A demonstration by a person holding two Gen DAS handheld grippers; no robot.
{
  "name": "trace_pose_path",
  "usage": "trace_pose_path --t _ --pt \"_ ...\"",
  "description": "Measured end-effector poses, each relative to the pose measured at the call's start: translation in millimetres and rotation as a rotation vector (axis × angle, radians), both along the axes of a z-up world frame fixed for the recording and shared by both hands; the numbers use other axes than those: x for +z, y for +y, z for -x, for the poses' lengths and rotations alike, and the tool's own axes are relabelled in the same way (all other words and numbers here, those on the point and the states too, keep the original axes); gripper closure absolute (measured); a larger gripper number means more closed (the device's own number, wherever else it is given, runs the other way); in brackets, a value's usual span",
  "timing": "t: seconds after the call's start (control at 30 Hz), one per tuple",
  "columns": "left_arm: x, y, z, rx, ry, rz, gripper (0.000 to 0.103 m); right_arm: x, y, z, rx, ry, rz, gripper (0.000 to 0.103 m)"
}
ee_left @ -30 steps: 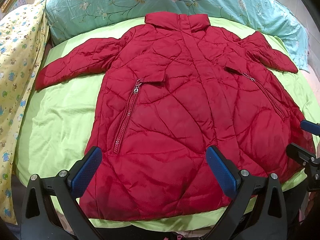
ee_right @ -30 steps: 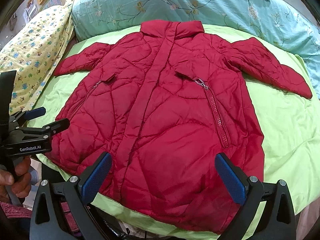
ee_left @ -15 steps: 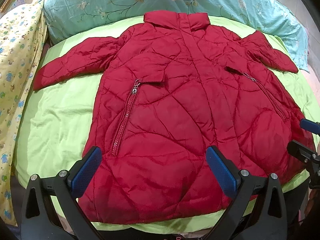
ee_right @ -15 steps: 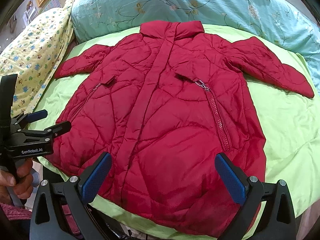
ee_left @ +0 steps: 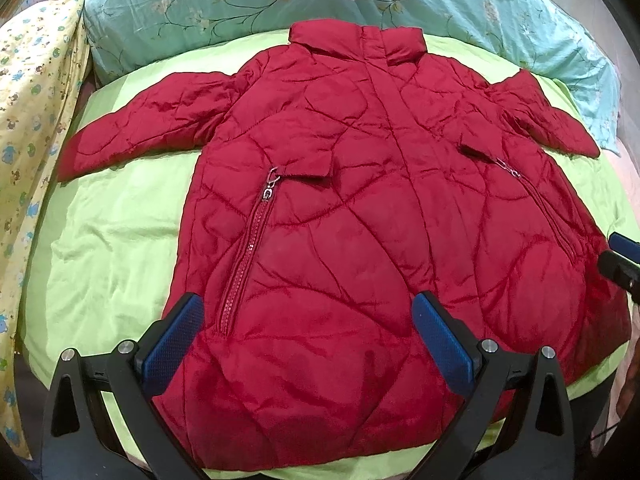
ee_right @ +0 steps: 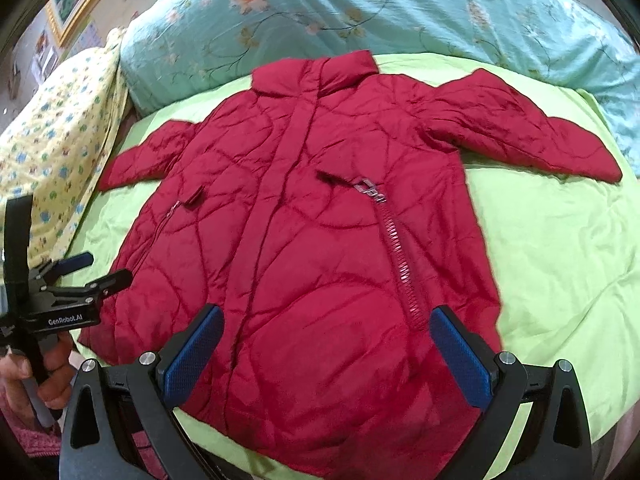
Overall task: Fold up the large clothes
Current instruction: 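Reach the right gripper to the jacket sleeve cuff and grasp it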
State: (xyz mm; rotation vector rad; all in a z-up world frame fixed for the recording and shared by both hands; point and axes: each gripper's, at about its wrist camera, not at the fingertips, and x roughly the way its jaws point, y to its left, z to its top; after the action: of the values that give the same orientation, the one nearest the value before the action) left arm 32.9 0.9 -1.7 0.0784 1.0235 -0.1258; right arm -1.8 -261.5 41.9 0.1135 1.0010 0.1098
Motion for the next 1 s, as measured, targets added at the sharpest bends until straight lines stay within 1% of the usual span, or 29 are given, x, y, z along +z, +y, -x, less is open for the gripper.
trace_pose_path --t 0.2,0.27,0.43,0.57,0.73,0.8,0.87,0.93,1.0 --pt "-1.4 3.1 -11.5 0.016 0.005 0.004 0.0 5.6 -43.2 -11.0 -0.085 -0.042 -0.053 0.0" --pt "-1.5 4.7 -14.7 0.019 0.004 0.022 0.0 9.4 -63.7 -14.6 -0.124 -0.061 -0.074 0.0" --pt "-5.1 4.3 -21.0 0.024 0.004 0.021 0.0 13.7 -123.7 -27.2 -0.249 -0.092 -0.123 0.0" --pt "-11.5 0.7 -24.8 0.021 0.048 0.021 0.0 10.9 -170.7 -41.6 -0.339 -0.11 -0.166 0.0" --pt "-17.4 -3.3 -26.8 0.013 0.055 0.011 0.0 1.5 -225.5 -62.8 -0.443 -0.12 -0.216 0.0" --pt "-19.0 -3.7 -27.6 0.014 0.056 0.011 0.0 -2.2 -246.0 -68.6 -0.486 -0.125 -0.222 0.001" --pt "-19.5 -3.7 -28.3 0.014 0.042 0.01 0.0 -6.9 -259.7 -73.7 -0.517 -0.131 -0.233 0.001" --pt "-21.8 -4.3 -29.5 0.014 0.054 0.006 0.0 -12.9 -276.9 -82.0 -0.559 -0.138 -0.246 0.002" --pt "-24.2 -4.3 -31.0 0.016 0.058 0.0 0.0 -16.1 -287.4 -88.5 -0.576 -0.147 -0.267 0.005"
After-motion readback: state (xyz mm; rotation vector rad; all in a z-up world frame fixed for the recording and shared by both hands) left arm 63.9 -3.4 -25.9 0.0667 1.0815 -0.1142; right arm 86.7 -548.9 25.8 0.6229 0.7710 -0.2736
